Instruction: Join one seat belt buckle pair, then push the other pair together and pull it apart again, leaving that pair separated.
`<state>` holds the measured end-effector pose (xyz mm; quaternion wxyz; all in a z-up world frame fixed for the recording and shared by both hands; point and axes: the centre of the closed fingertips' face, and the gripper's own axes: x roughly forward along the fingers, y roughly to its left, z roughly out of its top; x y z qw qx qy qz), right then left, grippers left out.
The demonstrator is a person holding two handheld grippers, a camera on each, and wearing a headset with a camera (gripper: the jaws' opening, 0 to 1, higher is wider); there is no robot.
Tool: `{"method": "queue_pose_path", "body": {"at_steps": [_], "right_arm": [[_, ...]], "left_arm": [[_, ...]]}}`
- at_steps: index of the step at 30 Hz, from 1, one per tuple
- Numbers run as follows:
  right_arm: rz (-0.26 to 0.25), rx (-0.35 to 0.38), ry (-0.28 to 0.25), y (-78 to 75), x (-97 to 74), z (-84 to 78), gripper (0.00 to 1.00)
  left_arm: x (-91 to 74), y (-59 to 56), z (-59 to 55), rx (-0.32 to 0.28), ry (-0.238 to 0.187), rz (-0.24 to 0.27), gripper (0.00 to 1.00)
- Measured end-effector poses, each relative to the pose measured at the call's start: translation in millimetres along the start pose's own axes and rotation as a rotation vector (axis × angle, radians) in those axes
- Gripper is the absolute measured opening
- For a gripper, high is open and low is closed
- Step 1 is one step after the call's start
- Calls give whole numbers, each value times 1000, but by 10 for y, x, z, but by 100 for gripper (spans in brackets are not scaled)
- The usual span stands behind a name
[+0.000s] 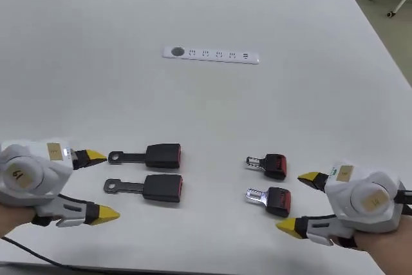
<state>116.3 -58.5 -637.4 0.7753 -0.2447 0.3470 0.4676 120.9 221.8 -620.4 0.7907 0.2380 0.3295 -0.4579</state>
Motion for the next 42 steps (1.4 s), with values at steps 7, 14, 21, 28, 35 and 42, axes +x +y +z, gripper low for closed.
{"method": "queue_pose_path", "body": {"at_steps": [7,14,21,28,35,42], "right_arm": [[30,-20,9,-47,112,55,46],[59,-42,46,-88,197,-13,43],[90,-70,87,-88,270,-101,39],[120,-73,112,-80,326,-189,37],[143,-92,123,-115,406,-274,36],[181,-123,128,-127,464,-278,32]], "left_arm": [[306,-92,138,52,24,-63,63],[540,-165,154,89,71,-147,57],[680,-141,132,148,109,-183,54],[771,-123,99,183,142,-213,51],[858,-144,52,178,156,-240,42],[914,-127,20,211,183,-226,40]]}}
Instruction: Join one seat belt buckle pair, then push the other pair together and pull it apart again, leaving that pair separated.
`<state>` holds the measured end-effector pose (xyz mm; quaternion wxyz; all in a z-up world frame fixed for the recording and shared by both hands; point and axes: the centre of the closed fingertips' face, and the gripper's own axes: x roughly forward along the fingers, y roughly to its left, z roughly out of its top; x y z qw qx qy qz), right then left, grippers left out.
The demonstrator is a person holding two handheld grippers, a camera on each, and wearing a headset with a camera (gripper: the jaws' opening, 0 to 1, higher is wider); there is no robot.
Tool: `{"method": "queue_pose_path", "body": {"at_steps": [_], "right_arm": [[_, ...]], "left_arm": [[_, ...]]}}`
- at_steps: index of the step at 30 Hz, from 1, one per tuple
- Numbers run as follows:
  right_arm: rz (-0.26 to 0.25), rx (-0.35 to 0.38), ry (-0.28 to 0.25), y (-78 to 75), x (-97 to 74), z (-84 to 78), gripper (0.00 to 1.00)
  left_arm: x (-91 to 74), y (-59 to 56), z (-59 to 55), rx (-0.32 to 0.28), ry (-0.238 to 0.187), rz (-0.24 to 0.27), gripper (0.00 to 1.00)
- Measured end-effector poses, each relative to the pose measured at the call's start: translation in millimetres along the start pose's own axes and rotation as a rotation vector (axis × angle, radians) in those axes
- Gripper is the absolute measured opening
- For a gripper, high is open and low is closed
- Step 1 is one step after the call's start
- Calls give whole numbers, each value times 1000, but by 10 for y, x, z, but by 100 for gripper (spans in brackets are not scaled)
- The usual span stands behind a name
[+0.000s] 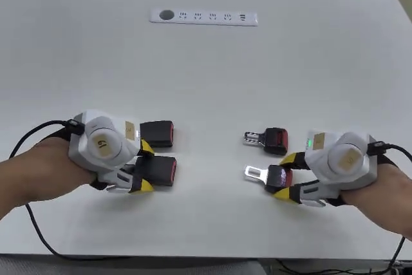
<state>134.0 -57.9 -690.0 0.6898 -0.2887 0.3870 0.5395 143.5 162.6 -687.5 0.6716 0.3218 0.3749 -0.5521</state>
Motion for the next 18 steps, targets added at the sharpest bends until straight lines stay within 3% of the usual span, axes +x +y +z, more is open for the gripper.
{"method": "queue_pose_path", "body": {"at_steps": [1,9,10,18], "right_arm": [[2,-1,-3,-5,4,0,32],[26,-27,24,2,42,-37,34],[35,-65,26,1,38,-27,33],[59,-94,39,-8,47,-34,33]], "left_arm": [[15,2,-11,28,7,0,39],[22,-6,-7,78,29,-3,36],[21,-16,-2,81,31,-5,35],[24,-24,-5,66,51,-6,34]]}}
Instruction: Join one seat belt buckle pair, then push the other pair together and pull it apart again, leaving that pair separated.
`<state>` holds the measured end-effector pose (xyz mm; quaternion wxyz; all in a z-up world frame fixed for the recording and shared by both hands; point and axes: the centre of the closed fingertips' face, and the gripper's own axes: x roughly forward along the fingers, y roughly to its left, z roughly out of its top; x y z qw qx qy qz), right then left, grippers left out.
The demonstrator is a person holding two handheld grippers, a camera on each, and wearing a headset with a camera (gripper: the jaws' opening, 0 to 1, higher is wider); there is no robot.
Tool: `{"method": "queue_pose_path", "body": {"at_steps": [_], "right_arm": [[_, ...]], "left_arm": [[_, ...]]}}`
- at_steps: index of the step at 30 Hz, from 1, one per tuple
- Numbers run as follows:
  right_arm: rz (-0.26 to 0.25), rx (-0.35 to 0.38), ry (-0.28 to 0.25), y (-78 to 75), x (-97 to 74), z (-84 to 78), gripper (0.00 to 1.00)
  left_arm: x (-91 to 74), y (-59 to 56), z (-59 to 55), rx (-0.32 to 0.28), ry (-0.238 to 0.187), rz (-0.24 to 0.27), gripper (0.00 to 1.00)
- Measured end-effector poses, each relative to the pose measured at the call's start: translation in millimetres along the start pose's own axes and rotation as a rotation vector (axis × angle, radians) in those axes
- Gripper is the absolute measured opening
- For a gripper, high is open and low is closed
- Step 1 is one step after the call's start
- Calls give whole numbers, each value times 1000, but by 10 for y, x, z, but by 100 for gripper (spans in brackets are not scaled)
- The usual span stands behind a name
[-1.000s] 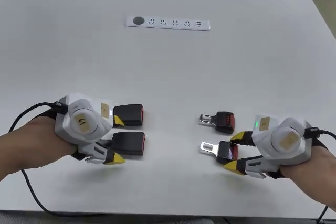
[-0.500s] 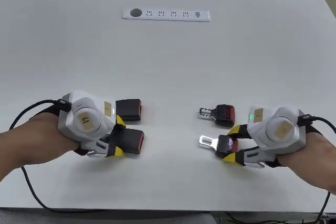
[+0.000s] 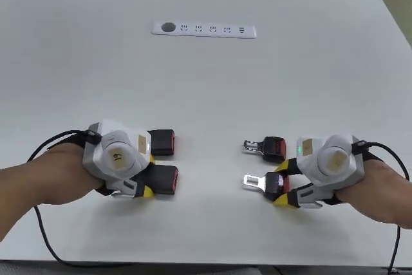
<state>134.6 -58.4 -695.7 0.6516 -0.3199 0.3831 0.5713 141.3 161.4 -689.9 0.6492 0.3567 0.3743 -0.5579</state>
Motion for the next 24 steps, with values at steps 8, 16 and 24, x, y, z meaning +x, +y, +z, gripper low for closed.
{"method": "queue_pose_path", "body": {"at_steps": [8,16,24], "right_arm": [[13,-33,0,-13,6,21,33],[-4,-12,19,-46,25,60,33],[-28,18,-2,18,109,229,33]], "left_arm": [[8,9,-8,-10,-9,-8,34],[6,1,7,-25,11,-10,34],[-2,-16,24,-27,13,-22,34]]}}
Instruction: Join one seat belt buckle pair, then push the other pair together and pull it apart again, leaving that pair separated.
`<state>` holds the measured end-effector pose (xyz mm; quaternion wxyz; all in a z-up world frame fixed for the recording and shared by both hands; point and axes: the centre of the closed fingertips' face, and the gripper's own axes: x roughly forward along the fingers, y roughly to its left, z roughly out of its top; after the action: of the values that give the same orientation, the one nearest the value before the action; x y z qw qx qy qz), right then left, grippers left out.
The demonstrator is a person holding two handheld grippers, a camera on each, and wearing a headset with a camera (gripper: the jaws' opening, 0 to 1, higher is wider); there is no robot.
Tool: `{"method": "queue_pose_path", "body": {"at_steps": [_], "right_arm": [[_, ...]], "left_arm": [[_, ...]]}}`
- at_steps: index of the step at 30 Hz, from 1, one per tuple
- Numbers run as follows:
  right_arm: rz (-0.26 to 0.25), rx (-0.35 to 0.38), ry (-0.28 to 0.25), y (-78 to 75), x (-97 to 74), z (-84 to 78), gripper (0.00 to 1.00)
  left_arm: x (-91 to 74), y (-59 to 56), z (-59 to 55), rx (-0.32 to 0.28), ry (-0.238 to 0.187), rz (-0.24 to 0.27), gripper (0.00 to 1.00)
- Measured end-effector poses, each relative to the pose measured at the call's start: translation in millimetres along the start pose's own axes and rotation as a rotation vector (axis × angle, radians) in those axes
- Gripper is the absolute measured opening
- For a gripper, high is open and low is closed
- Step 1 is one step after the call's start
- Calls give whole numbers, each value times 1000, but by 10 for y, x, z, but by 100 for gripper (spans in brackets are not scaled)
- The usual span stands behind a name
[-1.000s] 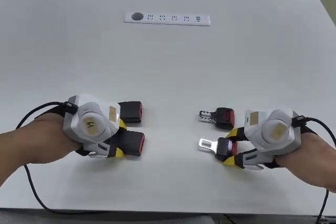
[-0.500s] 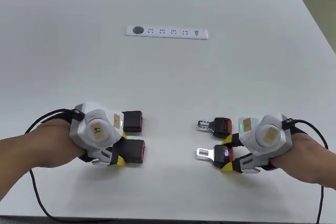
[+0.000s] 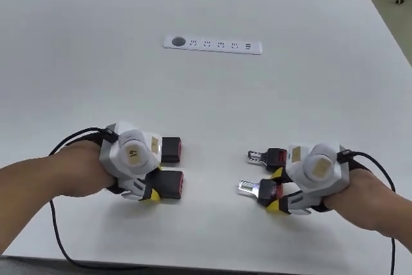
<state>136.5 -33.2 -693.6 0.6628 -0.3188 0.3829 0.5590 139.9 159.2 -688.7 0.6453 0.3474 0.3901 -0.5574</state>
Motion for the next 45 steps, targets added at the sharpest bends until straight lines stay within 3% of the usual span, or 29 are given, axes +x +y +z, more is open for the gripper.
{"method": "queue_pose_path", "body": {"at_steps": [11,19,26,45], "right_arm": [[20,-36,-11,134,173,320,33],[25,-34,-27,131,311,572,33],[22,-84,-27,174,419,774,33],[32,-100,-32,192,544,944,32]], "left_arm": [[7,6,-19,-2,-15,1,34],[26,25,-35,-4,1,0,34],[30,28,-42,-7,-2,0,34],[20,14,-33,-9,8,-4,34]]}}
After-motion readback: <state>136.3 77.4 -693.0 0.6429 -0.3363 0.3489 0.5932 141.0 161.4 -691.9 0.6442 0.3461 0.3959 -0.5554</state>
